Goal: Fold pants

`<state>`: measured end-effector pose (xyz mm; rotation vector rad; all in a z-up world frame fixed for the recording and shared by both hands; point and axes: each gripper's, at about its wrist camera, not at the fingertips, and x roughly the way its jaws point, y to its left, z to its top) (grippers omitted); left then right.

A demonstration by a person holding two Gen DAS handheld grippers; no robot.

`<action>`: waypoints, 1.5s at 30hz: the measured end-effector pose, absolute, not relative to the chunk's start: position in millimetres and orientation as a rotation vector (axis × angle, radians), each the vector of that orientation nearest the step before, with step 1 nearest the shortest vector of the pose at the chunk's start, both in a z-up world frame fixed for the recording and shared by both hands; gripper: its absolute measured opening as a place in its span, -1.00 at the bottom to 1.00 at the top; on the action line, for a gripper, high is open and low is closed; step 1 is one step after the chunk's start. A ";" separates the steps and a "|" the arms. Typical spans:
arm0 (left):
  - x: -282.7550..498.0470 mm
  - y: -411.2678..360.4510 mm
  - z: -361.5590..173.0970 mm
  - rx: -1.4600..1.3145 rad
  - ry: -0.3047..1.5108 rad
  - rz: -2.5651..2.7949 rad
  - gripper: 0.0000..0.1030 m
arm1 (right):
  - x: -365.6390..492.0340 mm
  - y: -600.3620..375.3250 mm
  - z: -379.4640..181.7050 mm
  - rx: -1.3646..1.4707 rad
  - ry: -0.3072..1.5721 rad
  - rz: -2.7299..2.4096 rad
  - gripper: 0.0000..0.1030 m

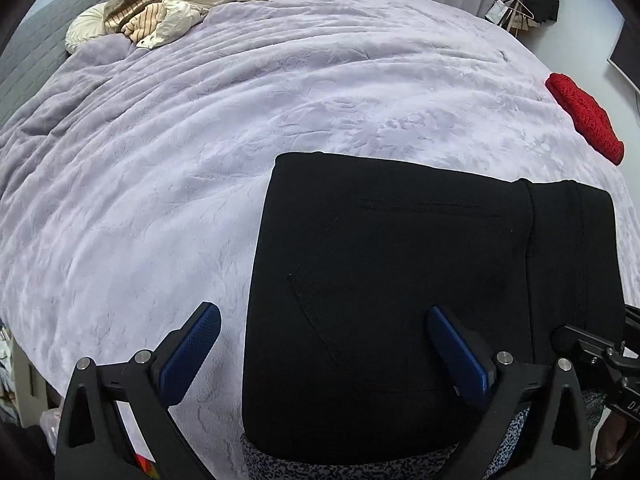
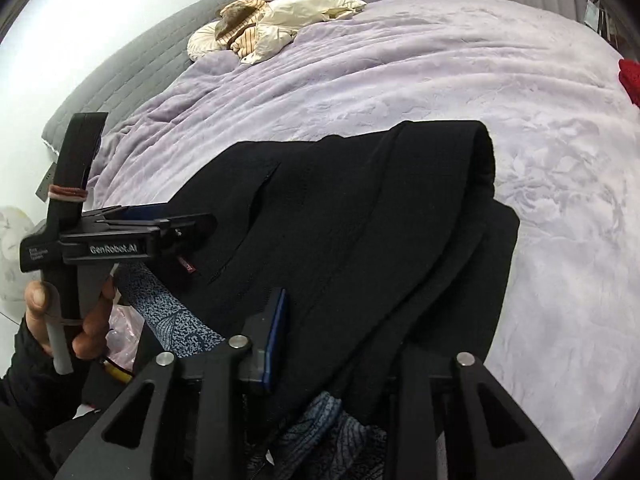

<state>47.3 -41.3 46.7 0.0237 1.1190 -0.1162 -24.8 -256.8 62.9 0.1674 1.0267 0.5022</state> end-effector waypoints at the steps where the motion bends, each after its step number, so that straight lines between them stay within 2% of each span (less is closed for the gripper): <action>1: 47.3 -40.8 49.2 0.026 1.120 -0.117 1.00 | -26.1 -258.5 66.6 0.173 1.021 0.501 -0.52; 5: 42.3 -47.4 67.2 0.052 1.097 -0.126 1.00 | -38.4 -268.7 95.0 0.184 0.951 0.475 -0.64; 9: 38.6 -57.5 78.0 0.112 1.053 -0.127 1.00 | -53.6 -284.7 120.0 0.186 0.902 0.455 -0.65; 13: 49.0 -58.6 53.5 0.122 1.117 -0.111 1.00 | -46.3 -282.0 88.1 0.185 1.015 0.404 -0.63; 16: 48.9 -53.5 48.3 0.065 1.123 -0.120 1.00 | -42.5 -283.6 61.5 0.204 1.058 0.357 -0.55; 20: 48.9 -52.9 50.0 0.065 1.127 -0.126 1.00 | -43.9 -297.1 60.6 0.307 1.058 0.388 -0.55; 26: 47.9 -51.0 58.2 0.113 1.098 -0.096 1.00 | -40.9 -284.1 68.7 0.319 1.062 0.455 -0.56; 29: 50.4 -45.4 49.5 0.057 1.125 -0.124 1.00 | -32.3 -278.7 54.9 0.302 1.079 0.439 -0.53; 33: 47.7 -39.8 53.6 0.015 1.135 -0.154 1.00 | -29.5 -298.1 47.9 0.416 1.087 0.470 -0.56; 36: 44.8 -38.7 63.8 0.062 1.091 -0.132 1.00 | -33.5 -297.9 62.3 0.388 1.054 0.447 -0.61; 39: 48.9 -39.1 53.7 0.064 1.120 -0.141 1.00 | -30.9 -301.8 61.7 0.372 1.059 0.418 -0.61; 43: 47.9 -36.4 48.7 0.013 1.134 -0.167 1.00 | -24.0 -310.4 43.7 0.446 1.098 0.406 -0.52; 45: 46.9 -34.0 55.2 0.007 1.135 -0.170 1.00 | -24.1 -311.5 48.8 0.448 1.088 0.404 -0.36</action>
